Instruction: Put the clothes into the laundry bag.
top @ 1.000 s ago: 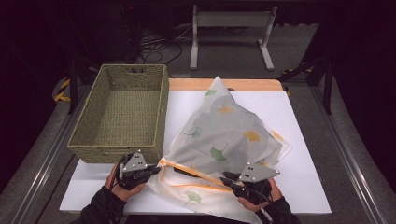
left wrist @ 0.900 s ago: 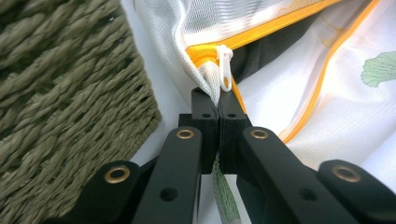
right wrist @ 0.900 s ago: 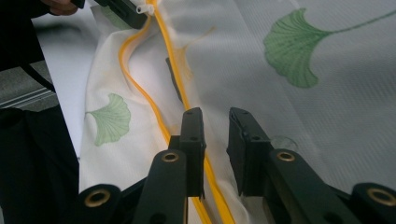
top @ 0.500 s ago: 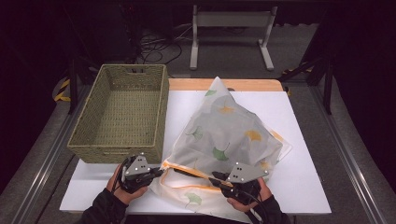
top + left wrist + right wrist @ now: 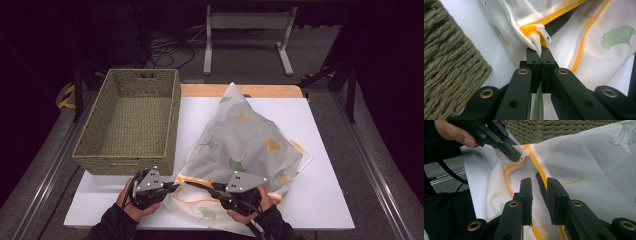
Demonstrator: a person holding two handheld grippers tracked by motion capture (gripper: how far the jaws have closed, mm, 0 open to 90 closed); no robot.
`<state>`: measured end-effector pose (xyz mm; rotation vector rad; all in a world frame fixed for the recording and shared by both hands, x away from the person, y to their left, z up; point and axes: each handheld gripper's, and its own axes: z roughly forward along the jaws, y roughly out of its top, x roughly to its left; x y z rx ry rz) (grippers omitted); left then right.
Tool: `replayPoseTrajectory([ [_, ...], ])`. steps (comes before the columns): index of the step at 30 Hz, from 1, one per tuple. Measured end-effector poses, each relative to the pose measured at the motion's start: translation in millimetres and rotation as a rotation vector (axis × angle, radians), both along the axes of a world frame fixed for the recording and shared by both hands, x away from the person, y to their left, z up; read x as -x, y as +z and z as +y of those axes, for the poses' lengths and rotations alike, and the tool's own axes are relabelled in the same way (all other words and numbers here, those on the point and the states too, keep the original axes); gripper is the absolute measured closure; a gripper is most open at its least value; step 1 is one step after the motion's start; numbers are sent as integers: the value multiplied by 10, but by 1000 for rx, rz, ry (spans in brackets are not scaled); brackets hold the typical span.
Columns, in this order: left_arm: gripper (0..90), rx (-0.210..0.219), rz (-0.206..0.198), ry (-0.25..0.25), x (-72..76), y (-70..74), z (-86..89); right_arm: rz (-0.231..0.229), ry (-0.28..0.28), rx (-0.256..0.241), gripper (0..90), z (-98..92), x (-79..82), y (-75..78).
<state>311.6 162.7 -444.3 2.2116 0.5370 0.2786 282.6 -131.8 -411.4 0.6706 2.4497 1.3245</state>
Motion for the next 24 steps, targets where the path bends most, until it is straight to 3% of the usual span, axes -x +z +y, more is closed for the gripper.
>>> replayPoseTrajectory([
  [7,881,-1,-4,-20,19,-4,-35,16,19,4,746,148,-57,-49],
  [17,881,-10,-10,-40,44,-4,-75,21,64,40,763,510,-134,-164],
  [24,881,-15,-6,-53,68,-3,-87,24,26,63,695,664,-194,-239],
])
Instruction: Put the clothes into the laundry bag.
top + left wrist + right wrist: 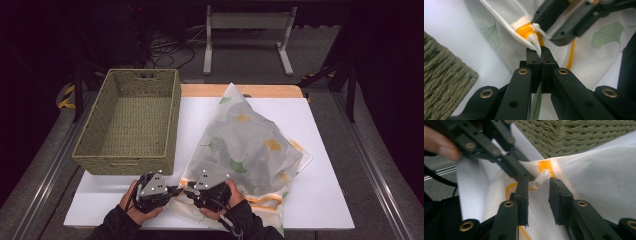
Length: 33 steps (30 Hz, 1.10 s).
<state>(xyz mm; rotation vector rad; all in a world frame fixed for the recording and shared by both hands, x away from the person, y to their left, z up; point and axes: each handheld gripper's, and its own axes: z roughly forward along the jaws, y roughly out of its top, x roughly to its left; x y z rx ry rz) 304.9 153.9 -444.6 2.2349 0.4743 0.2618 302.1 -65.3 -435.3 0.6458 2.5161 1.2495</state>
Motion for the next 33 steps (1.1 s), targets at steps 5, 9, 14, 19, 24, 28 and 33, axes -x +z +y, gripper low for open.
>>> replayPoseTrajectory([
  [5,881,-2,0,-7,8,4,-4,-25,-26,21,678,27,-27,-11],
  [9,881,-6,-2,-9,10,6,-5,-38,-35,41,670,24,-19,-9],
  [14,881,-4,2,-7,-4,-1,9,-57,-61,32,675,-26,-1,36],
  [19,881,-10,-2,-13,2,-3,-6,-64,-67,34,683,-46,15,43],
  [24,880,-15,-6,-10,0,-5,-10,-69,-69,21,746,-72,35,72],
  [28,879,-8,-10,-4,-8,-7,-16,-18,-18,40,742,-13,37,17],
  [33,878,-3,-5,-15,-6,-7,-17,-14,-15,64,757,21,34,-43],
])
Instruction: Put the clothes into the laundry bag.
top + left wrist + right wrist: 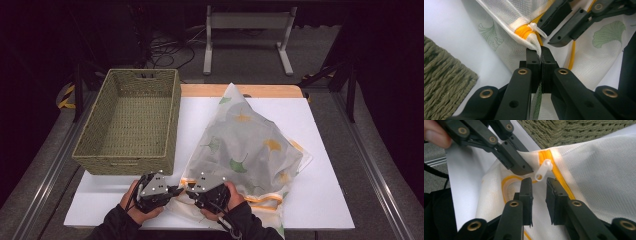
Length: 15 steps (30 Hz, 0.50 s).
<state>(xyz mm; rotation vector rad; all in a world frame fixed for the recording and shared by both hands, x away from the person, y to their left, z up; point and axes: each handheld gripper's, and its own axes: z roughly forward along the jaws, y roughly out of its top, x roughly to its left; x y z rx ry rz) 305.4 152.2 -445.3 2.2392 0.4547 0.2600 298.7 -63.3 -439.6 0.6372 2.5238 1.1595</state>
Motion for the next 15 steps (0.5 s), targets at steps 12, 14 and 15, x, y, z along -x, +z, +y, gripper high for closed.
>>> replayPoseTrajectory([
  [12,875,1,3,-14,8,-4,-29,-38,-37,0,710,-2,14,6],
  [14,875,0,4,-17,8,-6,-32,-70,-41,14,659,11,30,13],
  [15,875,-3,-1,-16,3,-5,-30,-99,-52,30,649,18,44,19],
])
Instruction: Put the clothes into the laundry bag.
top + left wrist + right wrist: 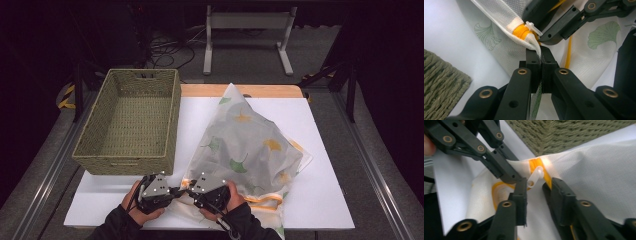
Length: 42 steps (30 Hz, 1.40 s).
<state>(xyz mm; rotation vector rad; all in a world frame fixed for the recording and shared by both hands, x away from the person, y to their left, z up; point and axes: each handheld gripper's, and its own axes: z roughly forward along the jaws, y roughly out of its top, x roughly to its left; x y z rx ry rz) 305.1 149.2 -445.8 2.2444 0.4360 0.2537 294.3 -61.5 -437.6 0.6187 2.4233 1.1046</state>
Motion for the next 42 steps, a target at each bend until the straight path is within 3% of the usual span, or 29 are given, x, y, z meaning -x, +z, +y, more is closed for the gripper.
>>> replayPoseTrajectory([
  [5,875,-3,2,4,-5,-5,4,-58,-2,26,686,20,49,13],
  [12,875,2,9,5,-11,-8,2,-101,-16,11,762,-31,71,63],
  [17,877,3,13,-12,0,-10,-8,-67,-6,20,796,-29,36,24],
  [21,878,3,11,-10,-1,-12,-5,-20,23,-4,900,-48,8,17],
  [24,875,-3,9,2,-8,-14,7,-14,26,-12,900,-59,6,31],
  [30,864,-32,-13,74,-46,-33,38,70,35,-89,900,-108,-36,40],
  [33,860,-26,-21,127,-77,-28,76,127,45,-133,900,-132,-61,45],
  [39,868,-20,-23,117,-65,-15,86,145,39,-135,900,-141,-83,31],
  [42,817,6,0,75,-73,-21,98,155,37,-138,900,-154,-100,21],
])
